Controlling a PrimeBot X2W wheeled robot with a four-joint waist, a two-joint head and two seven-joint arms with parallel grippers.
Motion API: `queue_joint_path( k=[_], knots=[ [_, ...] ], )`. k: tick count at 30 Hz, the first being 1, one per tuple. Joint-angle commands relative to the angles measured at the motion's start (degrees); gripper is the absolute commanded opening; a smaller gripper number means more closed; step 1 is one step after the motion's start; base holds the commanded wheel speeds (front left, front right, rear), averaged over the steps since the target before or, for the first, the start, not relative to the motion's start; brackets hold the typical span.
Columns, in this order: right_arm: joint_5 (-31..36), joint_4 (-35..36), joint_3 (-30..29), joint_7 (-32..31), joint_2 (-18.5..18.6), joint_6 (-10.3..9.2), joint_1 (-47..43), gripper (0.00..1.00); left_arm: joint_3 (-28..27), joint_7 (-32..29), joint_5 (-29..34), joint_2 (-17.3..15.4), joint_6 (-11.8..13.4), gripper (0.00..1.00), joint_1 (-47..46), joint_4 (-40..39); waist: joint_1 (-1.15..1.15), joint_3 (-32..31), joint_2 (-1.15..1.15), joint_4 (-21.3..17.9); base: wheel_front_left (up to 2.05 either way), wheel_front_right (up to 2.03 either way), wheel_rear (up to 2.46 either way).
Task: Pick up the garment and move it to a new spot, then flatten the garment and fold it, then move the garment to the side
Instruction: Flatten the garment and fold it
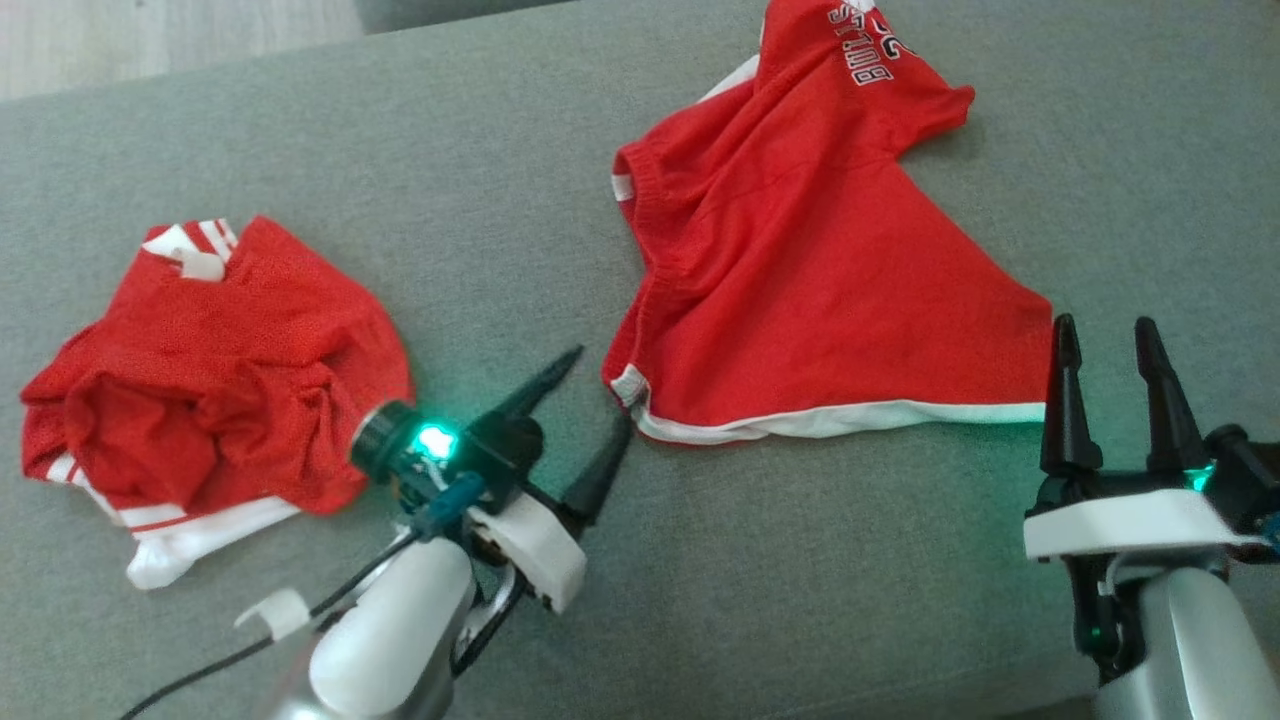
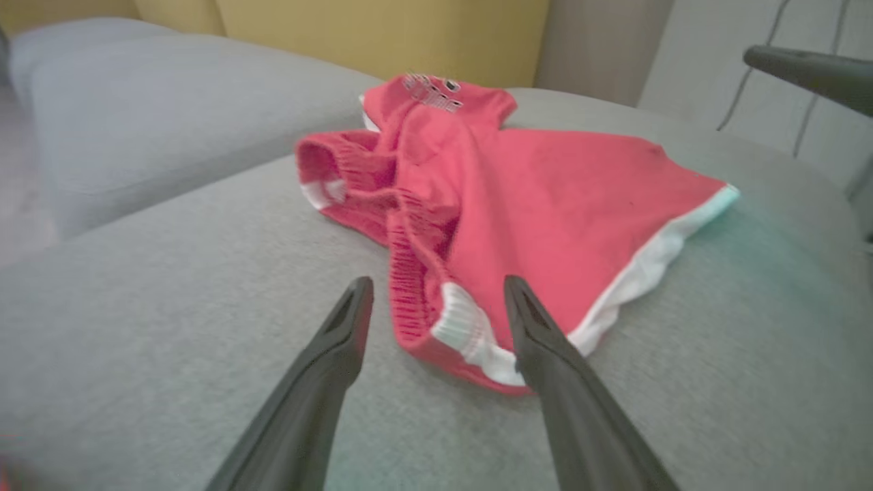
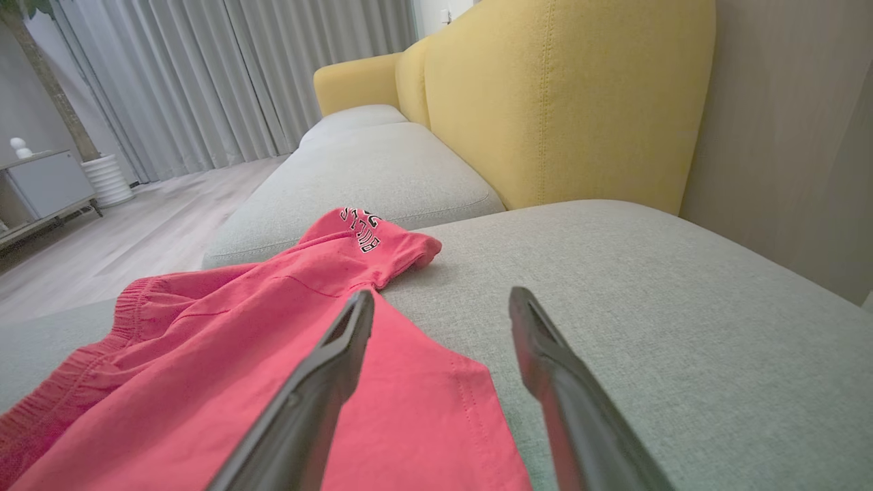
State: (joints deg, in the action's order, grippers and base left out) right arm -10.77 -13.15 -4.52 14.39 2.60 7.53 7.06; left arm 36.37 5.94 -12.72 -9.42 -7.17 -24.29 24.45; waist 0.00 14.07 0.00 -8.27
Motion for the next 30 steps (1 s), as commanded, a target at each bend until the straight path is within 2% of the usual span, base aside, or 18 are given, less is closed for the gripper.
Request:
queue_joint_path(
  k=[1, 6, 14, 15, 16, 17, 18, 19, 23, 30],
  knots=[
    [-0.6, 1.5, 1.3, 0.6, 0.3, -0.04, 2.2, 1.00, 0.3, -0.5, -1.1, -1.5, -0.3, 1.00, -2.9, -1.5, 0.00, 0.4, 0.00, -0.4, 0.00, 0.00, 0.00],
    [-1.0, 0.9, 1.8, 0.6, 0.3, -0.04, 2.8, 1.00, 5.6, -2.3, -4.9, -4.3, -0.3, 1.00, -5.7, -1.5, 0.00, 1.2, 0.00, -1.3, 0.00, 0.00, 0.00],
    [-1.3, 0.3, 2.4, 0.6, 0.3, -0.04, 3.1, 1.00, 7.6, -3.3, -7.0, -5.9, -0.3, 1.00, -7.9, -0.4, 0.00, 2.0, 0.00, -2.6, 0.00, 0.00, 0.00],
    [-1.2, 0.1, 2.4, 0.6, 0.3, -0.04, 3.1, 1.00, 8.3, -3.9, -7.5, -6.1, -0.3, 0.90, -8.2, -0.1, 0.00, 2.1, 0.00, -2.8, 0.00, 0.00, 0.00],
    [-1.2, 0.1, 2.4, 0.6, 0.3, -0.04, 3.2, 1.00, 8.5, -4.0, -7.8, -6.1, -0.3, 0.73, -8.2, 0.1, 0.00, 2.1, 0.00, -2.9, 0.00, 0.00, 0.00],
    [-1.2, 0.0, 2.4, 0.6, 0.3, -0.04, 3.2, 1.00, 8.9, -4.3, -8.1, -6.2, -0.3, 0.47, -8.3, 0.2, 0.00, 2.1, 0.00, -3.0, 0.00, 0.00, 0.00],
    [-1.1, -0.1, 2.5, 0.6, 0.3, -0.04, 3.2, 1.00, 9.3, -4.7, -8.4, -6.2, -0.3, 0.27, -8.3, 0.4, 0.00, 2.1, 0.00, -3.0, 0.00, 0.00, 0.00],
    [-1.0, -0.1, 2.5, 0.6, 0.3, -0.04, 3.2, 1.00, 9.8, -4.9, -8.7, -6.3, -0.3, 0.00, -8.4, 0.5, 0.00, 2.0, 0.00, -3.1, 0.00, 0.00, 0.00],
    [-0.6, -0.2, 2.2, 0.6, 0.3, -0.04, 3.3, 1.00, 10.4, -4.7, -9.5, -6.6, -0.2, 0.00, -8.5, 0.7, 0.00, 1.9, 0.00, -3.0, 0.00, 0.00, 0.00],
    [0.6, -3.4, 1.9, 0.6, 0.3, -0.04, 3.2, 1.00, 8.8, -1.4, -10.1, -6.4, 1.6, 0.00, -8.7, -0.4, 0.00, 1.2, 0.00, -2.2, 0.00, 0.00, 0.00]
  ],
)
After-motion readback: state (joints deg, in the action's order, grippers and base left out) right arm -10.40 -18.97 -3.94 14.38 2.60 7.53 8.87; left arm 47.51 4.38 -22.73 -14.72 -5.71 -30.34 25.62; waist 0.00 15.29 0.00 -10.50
